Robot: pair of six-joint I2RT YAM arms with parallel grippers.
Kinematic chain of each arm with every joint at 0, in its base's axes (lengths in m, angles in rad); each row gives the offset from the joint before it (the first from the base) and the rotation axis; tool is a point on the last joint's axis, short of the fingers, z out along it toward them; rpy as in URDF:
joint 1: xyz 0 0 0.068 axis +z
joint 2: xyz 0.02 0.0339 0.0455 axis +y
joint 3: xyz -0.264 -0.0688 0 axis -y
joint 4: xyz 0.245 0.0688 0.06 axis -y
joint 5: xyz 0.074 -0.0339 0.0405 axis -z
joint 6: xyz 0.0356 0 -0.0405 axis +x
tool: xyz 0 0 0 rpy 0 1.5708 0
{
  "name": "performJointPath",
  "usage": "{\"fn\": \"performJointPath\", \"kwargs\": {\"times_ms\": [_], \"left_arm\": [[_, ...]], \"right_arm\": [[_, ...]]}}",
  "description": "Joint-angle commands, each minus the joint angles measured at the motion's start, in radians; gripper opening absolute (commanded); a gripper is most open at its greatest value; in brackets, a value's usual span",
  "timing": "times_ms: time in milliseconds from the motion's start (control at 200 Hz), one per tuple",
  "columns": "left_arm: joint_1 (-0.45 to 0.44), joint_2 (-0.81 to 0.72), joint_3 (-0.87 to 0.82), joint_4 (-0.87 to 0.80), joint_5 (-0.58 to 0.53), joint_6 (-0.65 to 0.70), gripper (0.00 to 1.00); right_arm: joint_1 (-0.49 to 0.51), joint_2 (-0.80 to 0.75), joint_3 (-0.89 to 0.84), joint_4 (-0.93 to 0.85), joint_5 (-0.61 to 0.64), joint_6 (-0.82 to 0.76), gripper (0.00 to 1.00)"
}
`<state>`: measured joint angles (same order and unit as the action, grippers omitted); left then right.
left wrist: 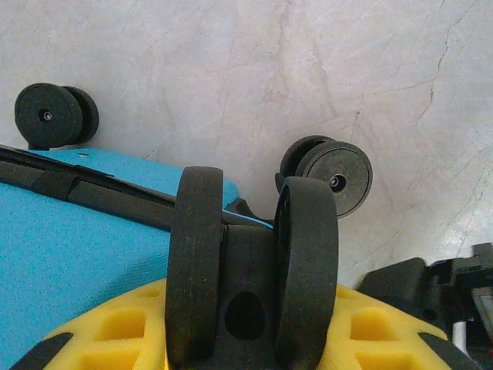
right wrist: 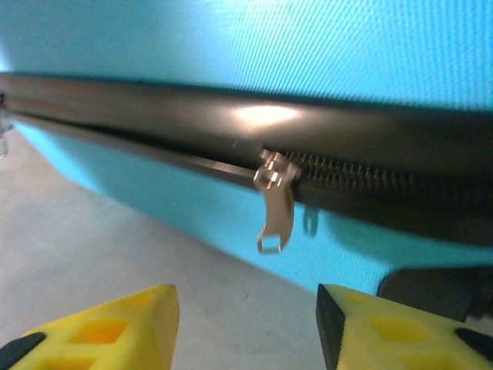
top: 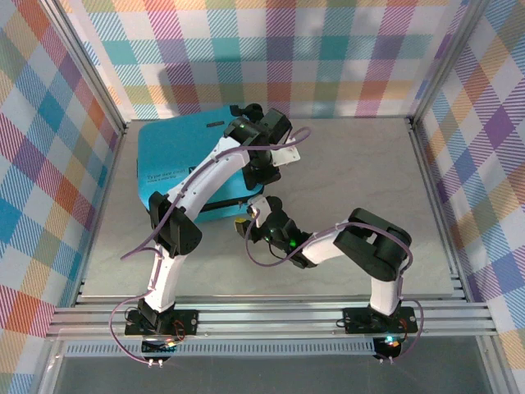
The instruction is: Pack the luggage
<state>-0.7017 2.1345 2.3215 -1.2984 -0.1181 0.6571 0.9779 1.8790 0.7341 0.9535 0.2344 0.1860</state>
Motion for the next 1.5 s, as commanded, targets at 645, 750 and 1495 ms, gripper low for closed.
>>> {"fn": "performJointPath", "kwargs": {"times_ms": [645,750,1495], "left_arm": [[0.005,-0.11,0.037,0.066,-0.034,-0.103,0.09],[0.005,-0.113,0.027,0.074,-0.036,-0.1,0.09],[0.006,-0.2,-0.105,0.112,-0.017,-0.095,0.07]], "right_arm": [[0.022,-0.013,0.046,0.028,0.142,-0.027,0.04],[0.022,-0.044,0.02,0.013,0.135,-0.037,0.01],[-0.239,-0.107,-0.033,-0.253,0.185,0.248,0.0]]}}
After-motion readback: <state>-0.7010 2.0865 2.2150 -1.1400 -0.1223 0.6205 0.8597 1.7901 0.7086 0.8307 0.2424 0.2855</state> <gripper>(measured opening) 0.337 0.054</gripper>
